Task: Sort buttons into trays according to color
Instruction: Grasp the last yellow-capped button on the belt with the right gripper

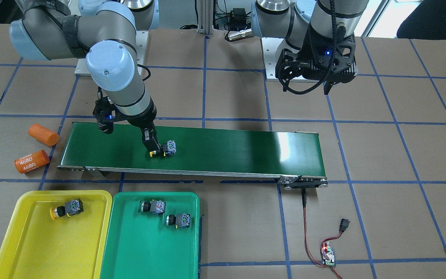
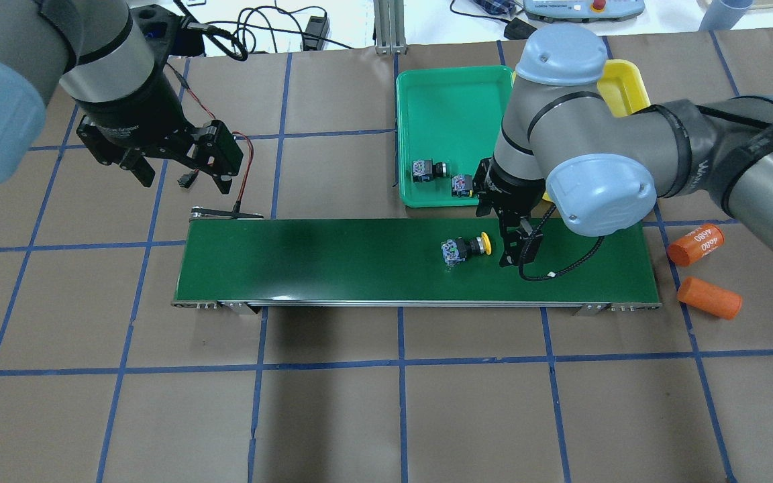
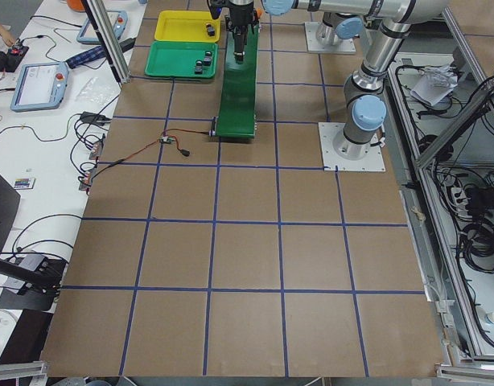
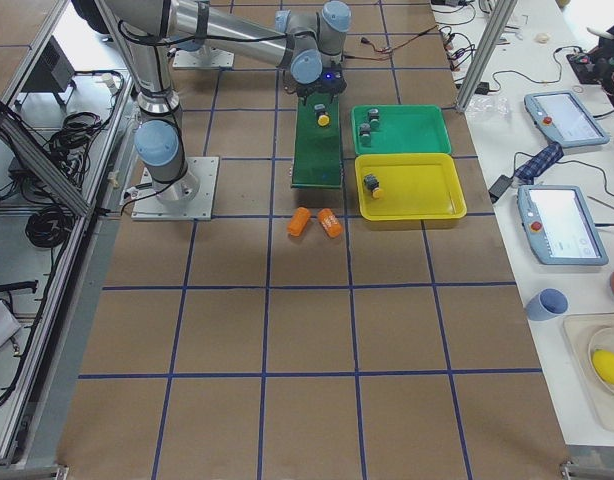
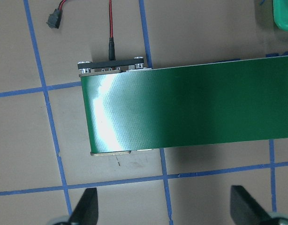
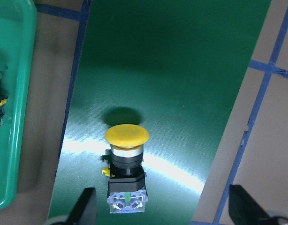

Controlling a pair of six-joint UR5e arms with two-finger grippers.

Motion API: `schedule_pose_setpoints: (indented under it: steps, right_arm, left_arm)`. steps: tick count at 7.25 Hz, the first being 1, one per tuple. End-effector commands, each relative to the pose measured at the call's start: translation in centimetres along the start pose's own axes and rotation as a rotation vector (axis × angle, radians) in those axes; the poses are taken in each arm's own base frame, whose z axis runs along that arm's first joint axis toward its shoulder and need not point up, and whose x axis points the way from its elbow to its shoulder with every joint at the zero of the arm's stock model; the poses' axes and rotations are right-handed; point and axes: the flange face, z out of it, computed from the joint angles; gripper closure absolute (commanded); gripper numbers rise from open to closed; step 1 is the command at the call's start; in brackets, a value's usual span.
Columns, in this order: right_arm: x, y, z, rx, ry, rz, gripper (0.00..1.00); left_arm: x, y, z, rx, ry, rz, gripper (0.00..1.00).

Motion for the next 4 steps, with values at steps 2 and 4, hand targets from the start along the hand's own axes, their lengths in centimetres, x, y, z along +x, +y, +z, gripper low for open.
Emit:
schedule_pose_setpoints:
  steps: [2, 4]
  right_arm:
    - [-1.7, 0.0, 3.3, -0.006, 0.019, 0.03, 0.0]
    - [-2.1, -0.5, 4.1, 0.004, 0.033, 0.027, 0.0]
  left_arm:
    - [0.0, 0.0, 0.1, -0.002, 0.001, -0.004, 0.0]
    - [0.0, 0.1, -0.2, 0.004, 0.0, -0.004, 0.0]
